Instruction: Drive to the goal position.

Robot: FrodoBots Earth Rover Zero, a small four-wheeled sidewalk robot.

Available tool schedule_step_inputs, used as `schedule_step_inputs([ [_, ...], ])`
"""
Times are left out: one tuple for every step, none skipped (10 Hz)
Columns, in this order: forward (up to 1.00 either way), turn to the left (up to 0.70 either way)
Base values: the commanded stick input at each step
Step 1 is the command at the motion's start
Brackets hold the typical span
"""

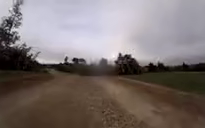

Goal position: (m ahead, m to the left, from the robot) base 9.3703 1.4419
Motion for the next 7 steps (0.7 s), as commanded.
schedule_step_inputs([
  [0.85, 0.01],
  [0.85, 0.01],
  [0.85, 0.0],
  [0.85, 0.01],
  [0.85, 0.02],
  [0.85, 0.02],
  [0.85, 0.02],
])
